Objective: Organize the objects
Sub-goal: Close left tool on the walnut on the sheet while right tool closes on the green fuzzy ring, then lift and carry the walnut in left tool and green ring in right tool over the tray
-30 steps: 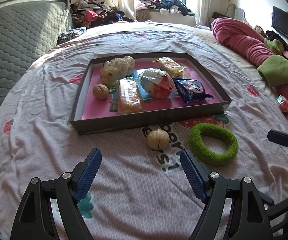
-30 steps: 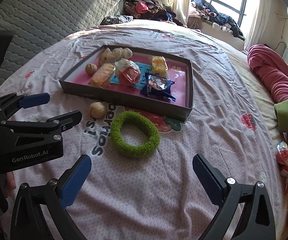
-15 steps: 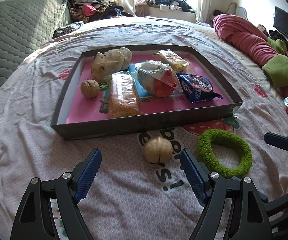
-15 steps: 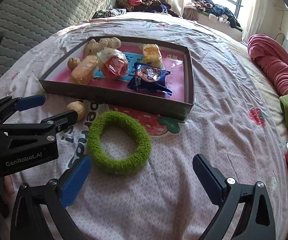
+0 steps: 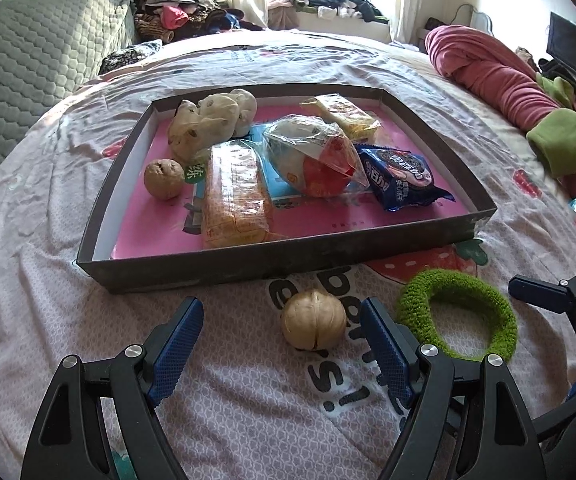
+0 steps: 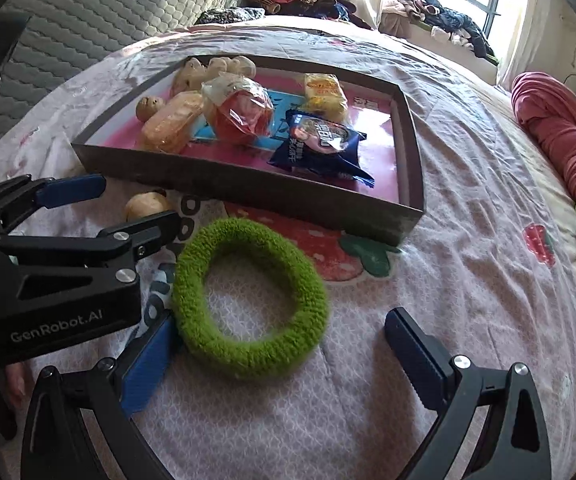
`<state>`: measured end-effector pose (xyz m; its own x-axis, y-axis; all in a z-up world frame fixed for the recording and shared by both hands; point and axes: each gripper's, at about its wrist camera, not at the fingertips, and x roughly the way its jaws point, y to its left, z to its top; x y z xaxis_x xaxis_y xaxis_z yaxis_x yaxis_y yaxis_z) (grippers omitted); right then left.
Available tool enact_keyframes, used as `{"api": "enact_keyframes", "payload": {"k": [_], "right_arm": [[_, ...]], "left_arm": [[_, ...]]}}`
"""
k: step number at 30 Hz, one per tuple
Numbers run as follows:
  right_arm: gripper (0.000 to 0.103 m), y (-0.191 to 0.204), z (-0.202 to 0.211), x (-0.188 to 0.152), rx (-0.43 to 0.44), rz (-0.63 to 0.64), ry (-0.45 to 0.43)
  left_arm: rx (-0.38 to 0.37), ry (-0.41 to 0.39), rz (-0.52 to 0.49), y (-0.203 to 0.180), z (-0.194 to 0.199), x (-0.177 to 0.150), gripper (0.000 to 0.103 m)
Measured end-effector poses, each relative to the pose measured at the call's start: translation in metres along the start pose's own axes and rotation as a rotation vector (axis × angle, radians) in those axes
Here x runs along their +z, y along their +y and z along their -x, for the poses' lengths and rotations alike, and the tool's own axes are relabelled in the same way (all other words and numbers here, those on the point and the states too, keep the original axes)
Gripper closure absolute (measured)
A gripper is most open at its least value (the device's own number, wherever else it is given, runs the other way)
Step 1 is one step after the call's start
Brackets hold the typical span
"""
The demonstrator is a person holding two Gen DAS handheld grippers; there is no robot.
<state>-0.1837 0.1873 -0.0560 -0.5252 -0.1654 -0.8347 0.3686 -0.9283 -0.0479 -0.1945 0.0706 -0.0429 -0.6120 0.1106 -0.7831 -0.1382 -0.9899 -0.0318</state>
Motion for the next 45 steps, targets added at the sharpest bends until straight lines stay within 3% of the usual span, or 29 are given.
{"api": "enact_keyframes", "payload": {"k": [6, 9, 11, 12, 20, 25, 33, 45], "right_arm": [[0.02, -0.001, -0.001, 0.002, 0.04, -0.01, 0.0], [0.035, 0.002, 0.0, 0.003, 0.05, -0.002, -0.001], [0.044, 0.005, 0.002, 0.004, 0.051, 0.004, -0.004], [0.046, 0.005, 0.002, 0.004, 0.051, 0.005, -0.003], [0.068, 0.0, 0.011, 0.002, 0.083, -0.031, -0.02], [0.074, -0.001, 0.019, -0.005, 0.114, -0.039, -0.028], [0.076, 0.0, 0.039, -0.012, 0.148, -0.064, -0.051], [0.076, 0.022, 0.087, -0.01, 0.128, -0.035, -0.108]], "left_arm": [[-0.01, 0.014, -0.013, -0.003, -0.003, -0.001, 0.041], [-0.019, 0.021, -0.013, -0.004, -0.004, -0.001, 0.052], [-0.023, 0.026, -0.018, -0.005, -0.004, -0.002, 0.066], [-0.023, 0.026, -0.025, -0.007, -0.004, -0.003, 0.069], [-0.058, 0.025, -0.045, -0.012, 0.002, -0.006, 0.069], [-0.059, 0.016, -0.04, -0.012, 0.01, -0.008, 0.069], [-0.048, -0.001, -0.038, -0.008, 0.029, -0.016, 0.069], [-0.028, -0.059, -0.022, -0.001, 0.084, -0.017, 0.069]]}}
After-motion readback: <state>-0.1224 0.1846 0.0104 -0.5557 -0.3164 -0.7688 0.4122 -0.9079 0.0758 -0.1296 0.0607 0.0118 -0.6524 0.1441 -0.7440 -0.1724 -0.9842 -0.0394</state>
